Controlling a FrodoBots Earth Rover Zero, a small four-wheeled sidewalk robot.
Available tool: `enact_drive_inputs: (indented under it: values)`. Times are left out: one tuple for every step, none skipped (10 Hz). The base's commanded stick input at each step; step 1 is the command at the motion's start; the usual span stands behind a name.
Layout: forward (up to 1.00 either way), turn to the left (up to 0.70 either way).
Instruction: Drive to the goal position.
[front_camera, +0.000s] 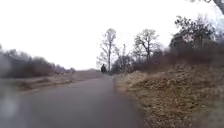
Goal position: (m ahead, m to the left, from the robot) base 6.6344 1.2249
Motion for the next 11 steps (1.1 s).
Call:
enact_drive_inputs:
  values:
    - [0.70,0.00]
    - [0.70,0.00]
    - [0.70,0.00]
    - [0.70,0.00]
    - [0.70,0.00]
    - [0.70,0.00]
    - [0.70,0.00]
    - [0.70,0.00]
    - [0.70,0.00]
    - [0.70,0.00]
    - [0.70,0.00]
